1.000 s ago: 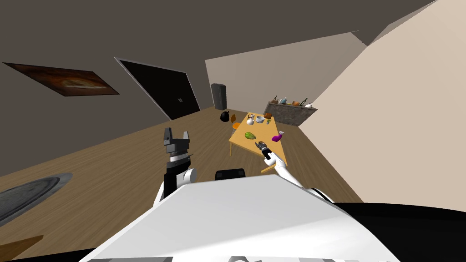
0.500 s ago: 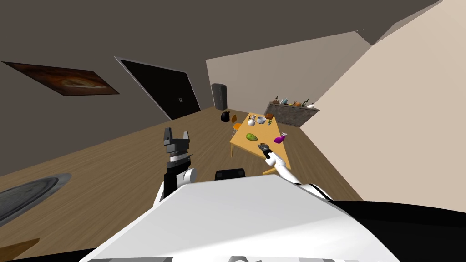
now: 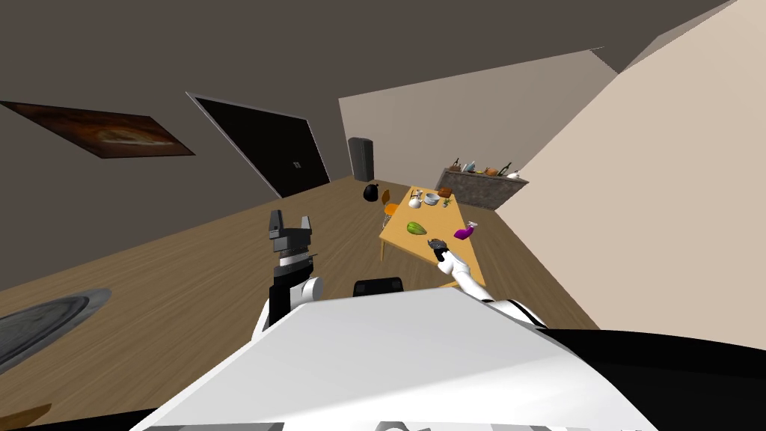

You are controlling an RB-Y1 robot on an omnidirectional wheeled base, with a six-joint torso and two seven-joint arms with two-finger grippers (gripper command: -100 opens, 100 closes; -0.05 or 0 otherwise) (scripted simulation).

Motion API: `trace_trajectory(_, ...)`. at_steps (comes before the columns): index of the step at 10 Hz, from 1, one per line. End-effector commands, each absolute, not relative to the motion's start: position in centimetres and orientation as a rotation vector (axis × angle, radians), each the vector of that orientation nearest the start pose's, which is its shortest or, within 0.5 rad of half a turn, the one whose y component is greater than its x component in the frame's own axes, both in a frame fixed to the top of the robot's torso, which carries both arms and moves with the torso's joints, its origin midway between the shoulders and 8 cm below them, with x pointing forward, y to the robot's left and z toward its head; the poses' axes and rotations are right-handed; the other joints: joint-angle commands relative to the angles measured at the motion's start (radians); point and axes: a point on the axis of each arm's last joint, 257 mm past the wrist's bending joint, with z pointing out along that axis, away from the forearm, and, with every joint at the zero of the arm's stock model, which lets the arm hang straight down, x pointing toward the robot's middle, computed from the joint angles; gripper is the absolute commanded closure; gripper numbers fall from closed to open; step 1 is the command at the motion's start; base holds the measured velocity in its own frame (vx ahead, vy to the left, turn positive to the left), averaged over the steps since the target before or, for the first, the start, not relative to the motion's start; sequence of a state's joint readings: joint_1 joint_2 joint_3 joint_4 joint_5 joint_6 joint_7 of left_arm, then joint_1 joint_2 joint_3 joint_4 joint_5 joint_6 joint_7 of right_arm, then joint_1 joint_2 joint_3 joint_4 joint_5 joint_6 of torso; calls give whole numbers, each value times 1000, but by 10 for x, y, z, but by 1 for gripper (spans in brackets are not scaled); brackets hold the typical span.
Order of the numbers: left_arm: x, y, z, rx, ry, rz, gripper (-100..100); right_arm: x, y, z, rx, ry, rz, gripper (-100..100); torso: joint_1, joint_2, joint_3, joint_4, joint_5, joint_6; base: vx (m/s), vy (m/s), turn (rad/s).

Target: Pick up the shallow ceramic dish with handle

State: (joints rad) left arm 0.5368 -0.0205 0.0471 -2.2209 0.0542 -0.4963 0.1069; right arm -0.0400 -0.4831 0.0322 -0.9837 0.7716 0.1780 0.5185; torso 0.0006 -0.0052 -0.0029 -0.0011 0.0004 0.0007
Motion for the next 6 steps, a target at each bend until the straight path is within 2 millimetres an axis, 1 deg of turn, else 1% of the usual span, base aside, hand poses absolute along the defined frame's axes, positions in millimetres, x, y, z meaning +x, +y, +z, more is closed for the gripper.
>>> trace_trajectory(1, 346, 312, -14, -820, 584, -1347, 0, 433, -531, -445, 92, 2171, -570, -100, 0, 0, 0, 0, 0, 0, 132, 7, -2)
trace_trajectory(3, 346, 312, -14, -820, 584, -1347, 0, 417, -547, -458, 102, 2216, -648, -100, 0, -3, -2, -1, 0, 0, 153, 34, -1)
trace_trajectory(4, 346, 312, -14, -820, 584, -1347, 0, 416, -547, -458, 102, 2217, -649, -100, 1, -4, -2, -1, 0, 0, 103, 31, -7)
trace_trajectory(5, 346, 312, -14, -820, 584, -1347, 0, 399, -558, -472, 113, 2261, -710, -100, 1, -2, -1, -1, 0, 0, 130, 16, -8)
trace_trajectory(6, 346, 312, -14, -820, 584, -1347, 0, 399, -558, -472, 113, 2261, -710, -100, 0, -3, -1, -1, 0, 0, 123, 0, -8)
